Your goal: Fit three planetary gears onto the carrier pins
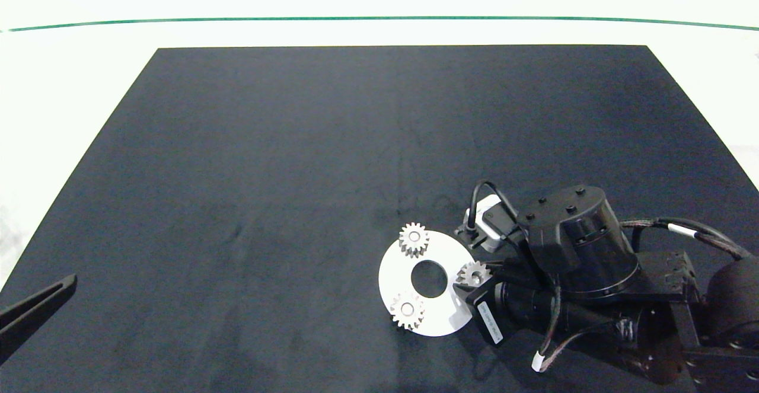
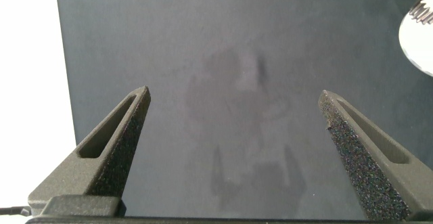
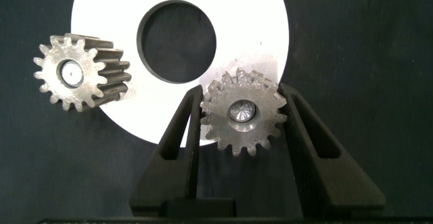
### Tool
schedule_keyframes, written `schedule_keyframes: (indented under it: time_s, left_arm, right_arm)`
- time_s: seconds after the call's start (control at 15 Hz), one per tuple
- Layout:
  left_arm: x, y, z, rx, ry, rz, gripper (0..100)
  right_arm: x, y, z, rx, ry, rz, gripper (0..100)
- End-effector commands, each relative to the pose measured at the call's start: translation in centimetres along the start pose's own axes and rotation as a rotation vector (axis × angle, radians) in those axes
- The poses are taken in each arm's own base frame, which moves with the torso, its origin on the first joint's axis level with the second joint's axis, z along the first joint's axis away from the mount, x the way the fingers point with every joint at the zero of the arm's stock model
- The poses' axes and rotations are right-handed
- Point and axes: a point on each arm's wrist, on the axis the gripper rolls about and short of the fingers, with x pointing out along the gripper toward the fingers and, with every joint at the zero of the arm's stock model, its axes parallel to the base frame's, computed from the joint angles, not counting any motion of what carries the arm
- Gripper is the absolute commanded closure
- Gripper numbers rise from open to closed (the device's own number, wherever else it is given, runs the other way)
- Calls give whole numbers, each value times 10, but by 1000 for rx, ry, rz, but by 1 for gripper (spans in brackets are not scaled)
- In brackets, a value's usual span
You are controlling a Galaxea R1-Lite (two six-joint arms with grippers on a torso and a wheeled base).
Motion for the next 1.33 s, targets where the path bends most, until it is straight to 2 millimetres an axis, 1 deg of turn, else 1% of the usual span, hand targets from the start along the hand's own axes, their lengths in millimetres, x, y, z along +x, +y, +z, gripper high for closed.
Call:
schedule_keyframes:
  time_s: [0.07, 0.13, 0.27, 0.4, 0.53, 0.6, 0.67, 0.73, 0.87, 0.93, 1.0, 1.13, 1.2, 1.27, 1.33]
  left_arm:
    - [-1, 0, 0, 1, -2, 3, 0]
    - [-1, 0, 1, 0, -3, 3, 0]
    - [-1, 1, 2, -1, -7, 6, 0]
    - [-1, 1, 2, 0, -8, 6, 0]
    - [-2, 2, 2, -5, -8, 20, 0]
    - [-3, 3, 1, -9, 0, 56, 0]
    - [-4, 4, 1, -9, 1, 62, 0]
    - [-4, 4, 1, -12, -3, 66, 0]
    - [-8, 6, 1, -20, -6, 102, 0]
    - [-10, 8, 0, -31, -1, 148, 0]
    - [-13, 10, 0, -41, 3, 199, 0]
    - [-20, 12, -1, -58, 10, 315, 0]
    - [-24, 13, -1, -64, 7, 354, 0]
    - [-29, 13, -1, -78, 6, 422, 0]
    - [-33, 13, -1, -92, -1, 460, 0]
  right_arm:
    - [1, 1, 1, 4, 1, -5, 0]
    - [1, 1, 2, 7, -2, -5, 0]
    - [-7, -2, 8, 17, -32, -5, 0]
    - [-27, -9, 11, 23, -54, -5, 0]
    - [-56, -19, 15, 38, -91, -4, 0]
    - [-81, -28, 13, 49, -124, -7, 0]
    - [-91, -31, 11, 50, -129, -6, 0]
    - [-110, -40, 0, 53, -121, -11, 0]
    - [-129, -52, -12, 84, -156, -37, 0]
    - [-143, -60, -16, 109, -194, -55, 0]
    - [-158, -68, -18, 138, -245, -95, 0]
    - [-194, -85, -22, 212, -362, -238, 0]
    - [-205, -92, -24, 240, -395, -300, 0]
    - [-232, -104, -26, 253, -468, -395, 0]
    - [-251, -111, -28, 293, -516, -479, 0]
